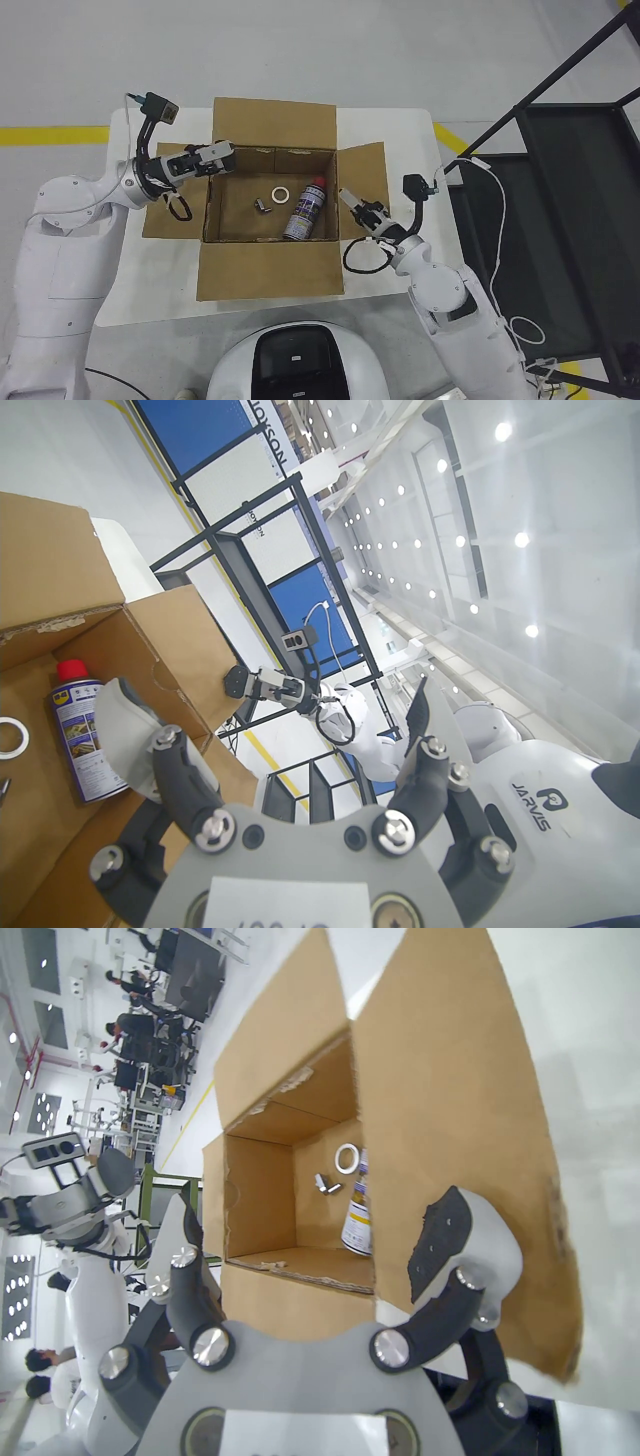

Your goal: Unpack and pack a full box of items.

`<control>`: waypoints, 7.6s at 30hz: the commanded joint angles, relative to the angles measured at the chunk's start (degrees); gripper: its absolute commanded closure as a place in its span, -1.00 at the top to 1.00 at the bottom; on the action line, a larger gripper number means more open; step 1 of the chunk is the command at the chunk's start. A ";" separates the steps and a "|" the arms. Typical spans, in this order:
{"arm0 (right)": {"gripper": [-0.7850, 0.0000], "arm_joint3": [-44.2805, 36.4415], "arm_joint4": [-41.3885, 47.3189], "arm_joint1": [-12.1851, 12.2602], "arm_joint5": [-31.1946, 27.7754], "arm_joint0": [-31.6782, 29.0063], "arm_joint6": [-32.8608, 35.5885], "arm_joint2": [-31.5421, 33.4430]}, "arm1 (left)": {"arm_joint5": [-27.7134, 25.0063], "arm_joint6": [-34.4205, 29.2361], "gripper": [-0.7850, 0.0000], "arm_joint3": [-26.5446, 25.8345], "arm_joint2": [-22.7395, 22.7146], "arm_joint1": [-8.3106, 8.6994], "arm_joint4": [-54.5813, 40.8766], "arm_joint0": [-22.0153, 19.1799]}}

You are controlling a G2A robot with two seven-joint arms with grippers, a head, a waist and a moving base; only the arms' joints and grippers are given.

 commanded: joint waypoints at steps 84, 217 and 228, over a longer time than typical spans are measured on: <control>0.86 45.54 -13.33 -11.71 36.67 43.21 21.67 -33.89 | -1.88 0.92 1.00 2.12 -0.83 0.15 -1.71 0.82; -1.00 17.60 -21.42 -11.62 -0.69 17.54 -8.20 -12.72 | -1.88 0.92 1.00 2.12 -0.83 0.15 -1.71 0.82; -1.00 16.78 -20.68 -11.43 -2.43 16.64 -7.95 -12.01 | -1.88 0.92 1.00 2.12 -0.83 0.15 -1.71 0.82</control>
